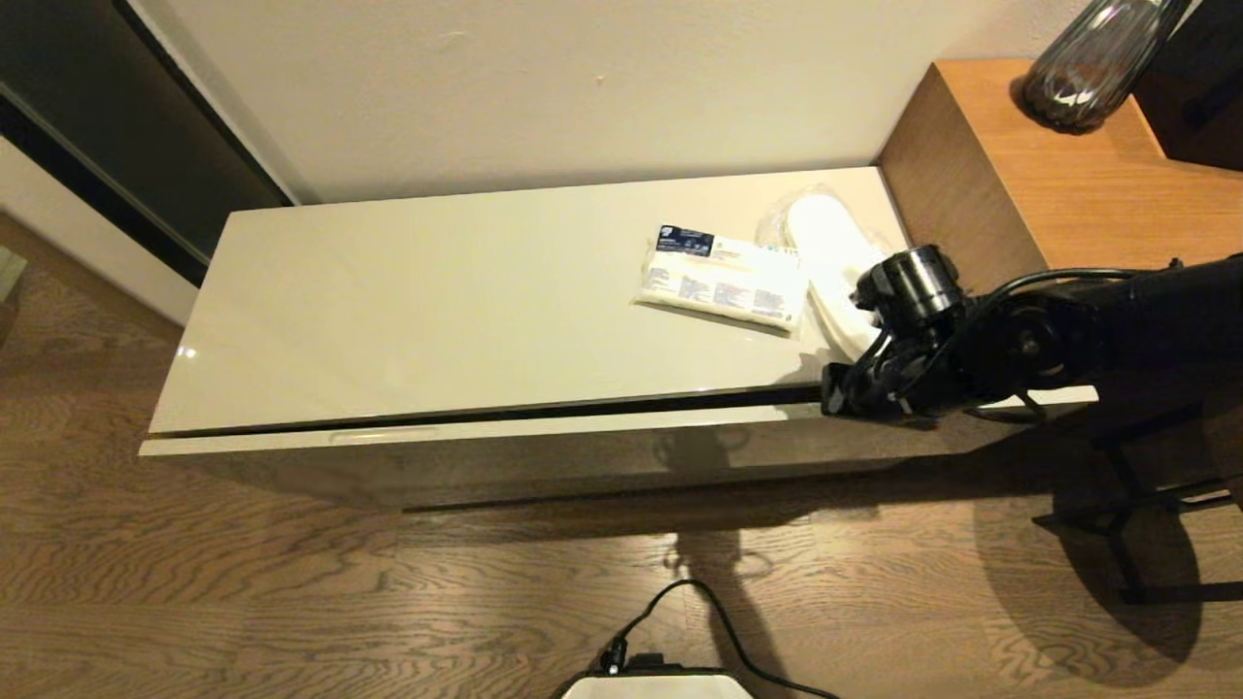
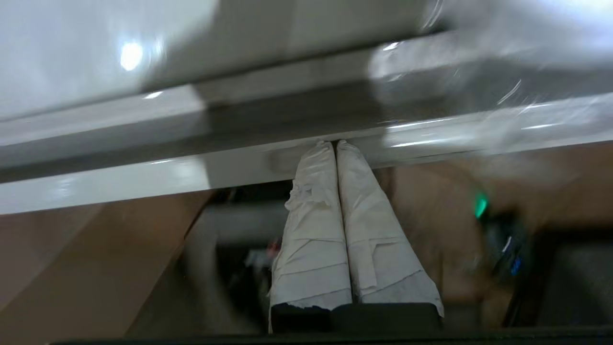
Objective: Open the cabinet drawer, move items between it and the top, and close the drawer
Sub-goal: Open the drawer
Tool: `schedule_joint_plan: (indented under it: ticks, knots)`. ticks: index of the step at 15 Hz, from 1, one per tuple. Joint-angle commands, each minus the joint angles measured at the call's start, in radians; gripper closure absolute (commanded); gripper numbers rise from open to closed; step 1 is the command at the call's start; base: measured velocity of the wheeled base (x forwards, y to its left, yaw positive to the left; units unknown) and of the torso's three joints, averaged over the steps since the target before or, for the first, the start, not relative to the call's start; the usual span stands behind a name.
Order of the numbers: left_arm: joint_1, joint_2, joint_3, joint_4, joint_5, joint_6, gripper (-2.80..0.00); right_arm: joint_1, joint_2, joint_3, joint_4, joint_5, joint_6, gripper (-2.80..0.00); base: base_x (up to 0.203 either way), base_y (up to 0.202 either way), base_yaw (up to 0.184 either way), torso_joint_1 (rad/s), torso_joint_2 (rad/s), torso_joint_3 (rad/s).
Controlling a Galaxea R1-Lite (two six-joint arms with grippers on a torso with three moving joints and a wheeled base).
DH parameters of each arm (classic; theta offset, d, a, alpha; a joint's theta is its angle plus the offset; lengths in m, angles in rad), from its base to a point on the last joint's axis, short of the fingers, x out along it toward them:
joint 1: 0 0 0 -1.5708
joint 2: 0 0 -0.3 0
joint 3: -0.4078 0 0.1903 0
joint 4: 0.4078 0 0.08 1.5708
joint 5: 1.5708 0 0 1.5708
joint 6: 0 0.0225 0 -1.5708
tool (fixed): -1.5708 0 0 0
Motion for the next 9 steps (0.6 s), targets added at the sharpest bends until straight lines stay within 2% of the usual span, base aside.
schedule_joint_plan:
  ticks: [1,4,6,9]
  knots:
    - [-0.001,0.001,0.000,-0.001,0.001,-0.001,0.00,0.003,-0.010,-0.078,0.212,0.039,0.078,0.00,0.000,0.000,0.000,0.000,0.00,0.000]
    - [-0.001,0.001,0.000,-0.001,0.000,-0.001,0.00,0.013,-0.055,-0.045,0.307,0.047,0.175,0.00,0.000,0.000,0.000,0.000,0.00,0.000]
    - [-0.001,0.001,0.000,-0.001,0.000,-0.001,0.00,0.033,-0.128,0.057,0.328,0.049,0.223,0.00,0.000,0.000,0.000,0.000,0.00,0.000]
    - [-0.001,0.001,0.000,-0.001,0.001,-0.001,0.00,0.101,-0.345,0.247,0.333,0.056,0.269,0.00,0.000,0.000,0.000,0.000,0.00,0.000]
